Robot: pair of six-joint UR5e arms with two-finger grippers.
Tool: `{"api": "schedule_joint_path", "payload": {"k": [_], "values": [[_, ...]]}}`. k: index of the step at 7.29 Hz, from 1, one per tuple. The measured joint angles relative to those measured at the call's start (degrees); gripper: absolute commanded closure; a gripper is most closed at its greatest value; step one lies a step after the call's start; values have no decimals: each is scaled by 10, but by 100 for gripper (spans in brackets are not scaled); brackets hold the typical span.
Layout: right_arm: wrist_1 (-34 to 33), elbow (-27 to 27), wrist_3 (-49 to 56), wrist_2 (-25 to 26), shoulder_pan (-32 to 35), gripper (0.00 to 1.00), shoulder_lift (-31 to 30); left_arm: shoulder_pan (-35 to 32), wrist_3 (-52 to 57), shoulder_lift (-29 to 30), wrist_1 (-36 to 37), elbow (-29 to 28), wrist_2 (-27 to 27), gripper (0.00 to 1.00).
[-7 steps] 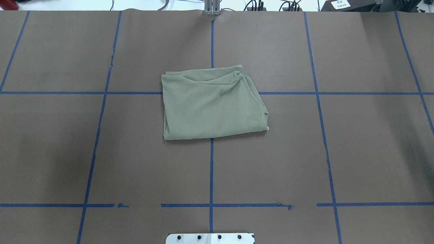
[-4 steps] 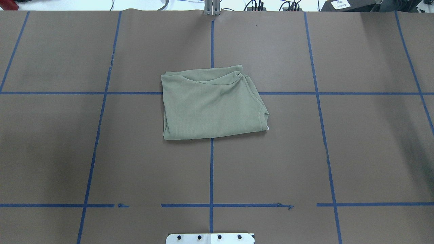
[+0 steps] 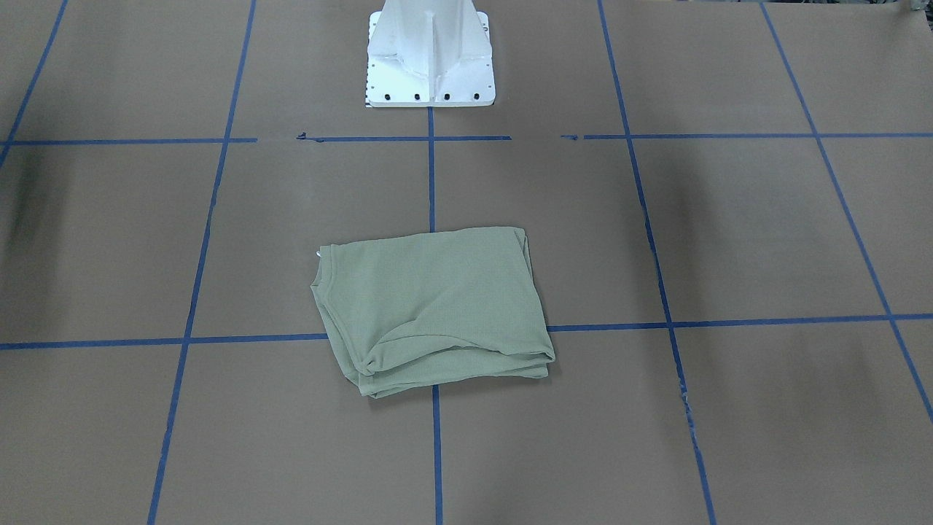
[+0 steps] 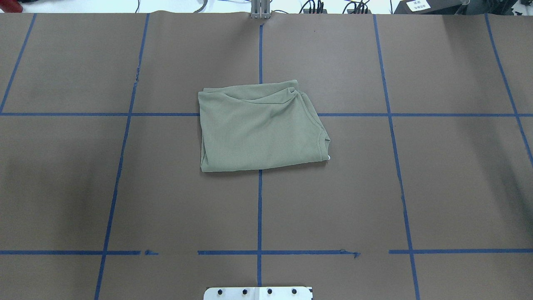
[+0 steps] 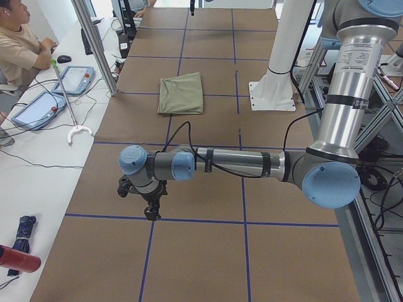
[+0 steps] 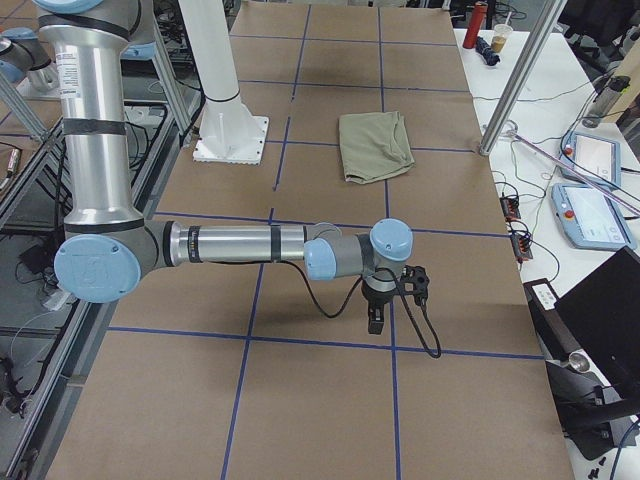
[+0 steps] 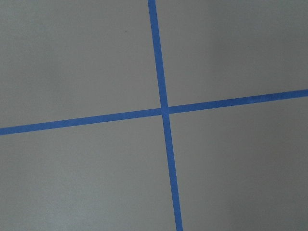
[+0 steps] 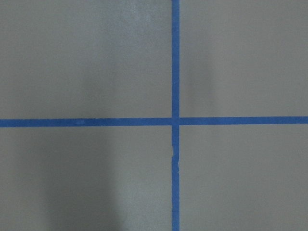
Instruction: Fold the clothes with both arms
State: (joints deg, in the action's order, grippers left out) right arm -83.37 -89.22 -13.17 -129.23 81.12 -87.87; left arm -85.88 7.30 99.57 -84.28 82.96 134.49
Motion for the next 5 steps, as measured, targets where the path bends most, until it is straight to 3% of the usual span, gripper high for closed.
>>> {"api": "schedule_joint_path", "payload": {"k": [5], "values": [[0, 0, -1, -41, 0, 0, -4, 0, 0, 6, -17, 1, 1, 0]]}}
